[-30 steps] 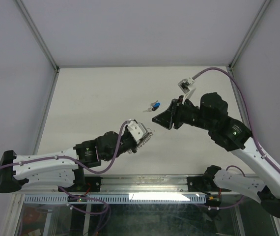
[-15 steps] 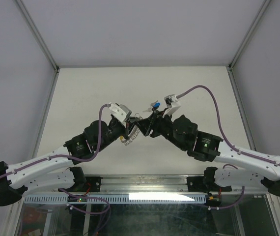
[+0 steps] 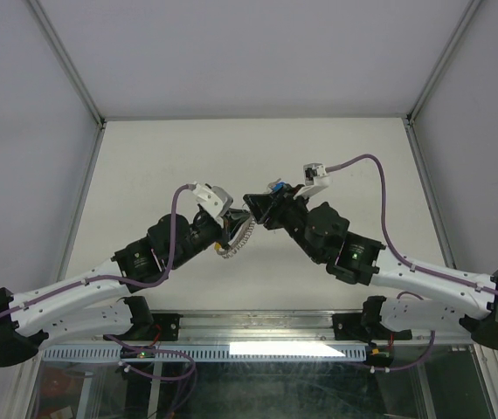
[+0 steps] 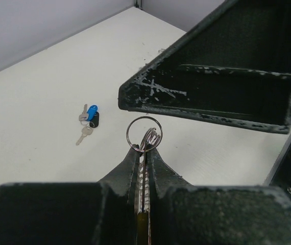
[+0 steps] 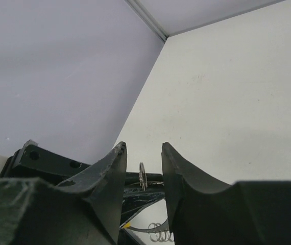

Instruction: Put the keys on the keyring

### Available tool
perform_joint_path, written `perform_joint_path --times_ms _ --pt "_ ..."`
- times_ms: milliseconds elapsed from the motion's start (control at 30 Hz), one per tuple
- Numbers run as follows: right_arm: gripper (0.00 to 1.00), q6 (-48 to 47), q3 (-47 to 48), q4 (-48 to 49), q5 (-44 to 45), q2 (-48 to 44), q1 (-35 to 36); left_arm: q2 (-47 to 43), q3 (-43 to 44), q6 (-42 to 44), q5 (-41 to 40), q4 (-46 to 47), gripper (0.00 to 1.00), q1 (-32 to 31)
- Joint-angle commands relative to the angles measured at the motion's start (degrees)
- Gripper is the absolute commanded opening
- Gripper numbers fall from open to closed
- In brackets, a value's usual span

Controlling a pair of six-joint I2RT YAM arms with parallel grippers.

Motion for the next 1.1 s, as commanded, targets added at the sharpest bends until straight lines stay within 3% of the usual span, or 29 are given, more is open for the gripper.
perform_joint_path --times_ms 0,400,667,767,900,1067 --pt "0.35 3.2 2.5 3.7 -0.8 0.5 -1.3 -1.5 3.1 -0.4 1.1 3.6 0.00 0.1" --pt "0.28 7.4 2.5 2.4 -5.7 2.2 -1.4 -2.5 3.4 -0.2 -0.2 2.4 0.00 0.1" --pt "0.16 7.6 2.6 2.5 -6.5 2.3 -1.4 -2.5 3.6 -0.2 -0.2 1.9 0.00 0.1" --pt "0.17 7.4 3.1 2.1 -6.8 2.3 -1.4 -2.3 3.7 -0.2 -0.7 1.6 0.00 0.1" --pt "0.27 7.4 3.2 1.9 -7.3 2.3 -1.4 -2.1 4.0 0.0 -1.1 1.0 0.00 0.1" --pt "0.25 7.3 3.2 1.3 -7.4 2.1 -1.4 -2.0 4.1 0.0 -1.6 0.8 0.00 0.1"
